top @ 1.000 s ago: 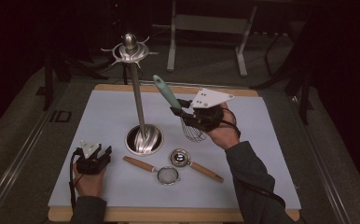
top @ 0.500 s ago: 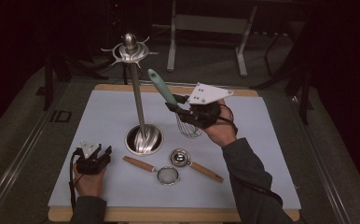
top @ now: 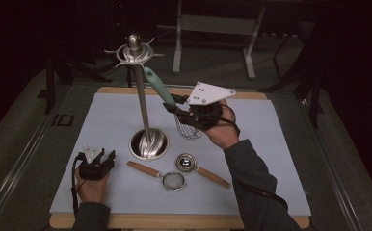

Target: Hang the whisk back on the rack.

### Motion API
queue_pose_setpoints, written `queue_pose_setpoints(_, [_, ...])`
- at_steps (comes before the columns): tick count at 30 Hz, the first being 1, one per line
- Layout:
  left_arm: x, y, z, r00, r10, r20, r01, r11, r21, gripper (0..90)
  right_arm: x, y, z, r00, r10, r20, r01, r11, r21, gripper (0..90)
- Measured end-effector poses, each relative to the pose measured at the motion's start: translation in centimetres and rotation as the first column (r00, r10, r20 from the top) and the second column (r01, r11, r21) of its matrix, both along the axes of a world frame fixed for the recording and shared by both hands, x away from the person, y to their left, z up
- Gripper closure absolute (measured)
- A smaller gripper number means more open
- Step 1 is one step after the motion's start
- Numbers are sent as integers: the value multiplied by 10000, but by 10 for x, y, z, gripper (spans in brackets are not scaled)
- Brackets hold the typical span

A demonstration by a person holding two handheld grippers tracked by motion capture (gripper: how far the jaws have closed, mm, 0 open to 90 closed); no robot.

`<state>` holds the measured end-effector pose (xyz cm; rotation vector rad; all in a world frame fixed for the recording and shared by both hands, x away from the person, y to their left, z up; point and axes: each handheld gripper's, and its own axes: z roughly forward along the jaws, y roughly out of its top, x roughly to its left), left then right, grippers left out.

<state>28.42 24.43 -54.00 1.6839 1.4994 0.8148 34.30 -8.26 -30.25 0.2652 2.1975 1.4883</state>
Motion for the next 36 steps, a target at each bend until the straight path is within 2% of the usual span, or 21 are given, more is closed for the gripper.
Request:
queue_pose_setpoints(8, [0,0,0,10000,1,2,-1,10000,-29,570,6,9,-2,9998,-99,-164,100,9999,33,690])
queue_pose_setpoints(17, [0,0,0,10000,-19,-8,19,10000,-27,569,13,19,-7,9983,-524,-263,529,9984,205,688])
queue_pose_setpoints(23, [0,0,0,10000,-4,14,4,10000,-52,569,18,27,-12,9966,-769,-309,769,9970,-10,684])
queue_pose_setpoints(28, [0,1,0,10000,-10,24,10,10000,-64,568,20,34,-13,9954,-796,-537,800,9968,58,671])
queue_pose_setpoints(31, [0,1,0,10000,-4,44,4,10000,-74,567,20,36,-13,9959,-662,-617,669,9977,80,620])
queue_pose_setpoints(36, [0,1,0,10000,-3,42,3,10000,-74,566,17,38,-12,9971,-518,-556,520,9986,19,606])
